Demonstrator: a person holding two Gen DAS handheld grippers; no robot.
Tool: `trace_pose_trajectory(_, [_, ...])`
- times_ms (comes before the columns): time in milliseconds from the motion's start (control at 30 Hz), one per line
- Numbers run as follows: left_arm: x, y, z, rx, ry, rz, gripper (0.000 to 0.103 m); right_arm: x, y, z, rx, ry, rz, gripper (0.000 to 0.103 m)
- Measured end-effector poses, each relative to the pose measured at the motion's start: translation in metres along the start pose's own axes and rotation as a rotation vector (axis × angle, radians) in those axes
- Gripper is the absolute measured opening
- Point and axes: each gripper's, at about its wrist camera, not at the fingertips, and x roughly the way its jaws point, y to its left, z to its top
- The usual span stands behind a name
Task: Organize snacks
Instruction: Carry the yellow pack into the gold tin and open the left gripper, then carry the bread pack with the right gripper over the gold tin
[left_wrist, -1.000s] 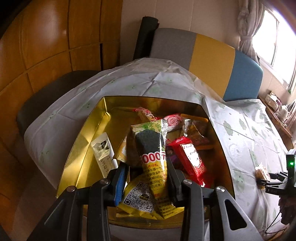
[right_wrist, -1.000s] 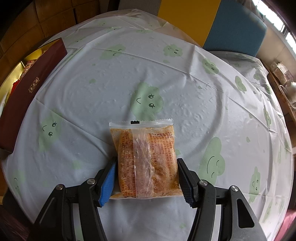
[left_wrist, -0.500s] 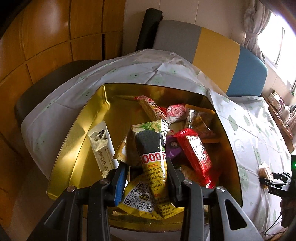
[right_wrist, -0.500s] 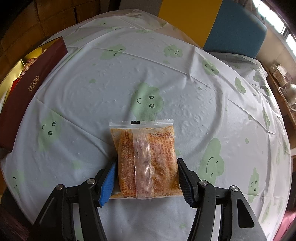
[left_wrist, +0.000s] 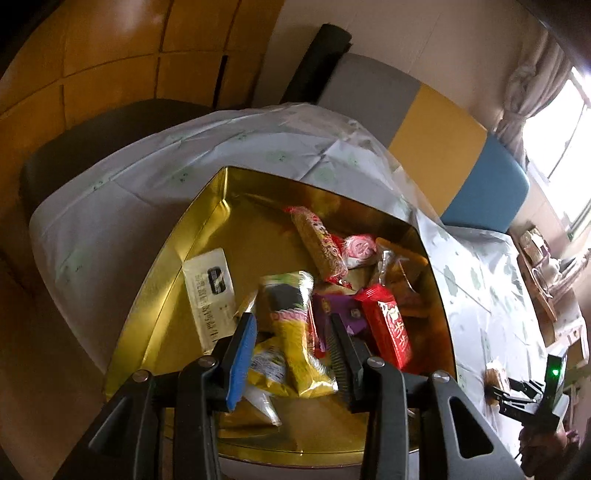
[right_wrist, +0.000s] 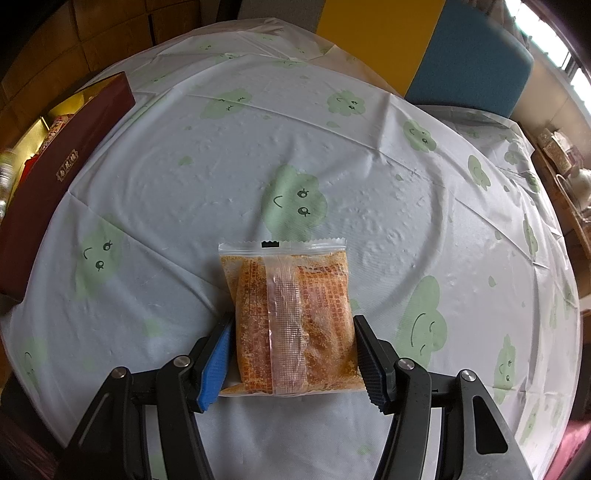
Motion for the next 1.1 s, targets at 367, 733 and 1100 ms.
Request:
trace_pose_trajectory(367, [0.009,0.008,0.006,0.061,0.003,0.192,0.039,-0.001,0.003,0.000,-0.014,-0.002,-0.015,0.062])
trace_pose_trajectory(733, [0.024,-0.010,-0.018,0.159,0.075,0.200,0.039,-0.002,0.003,0.000,-0.015,-0.003,-0.016,0.062])
trace_pose_trajectory(1100, [-0.011,-0.029,-0.018,0.165,-0.034,0.164,0.039,-0.002,0.001,0.000,0.002,0.001,0.002,0.062])
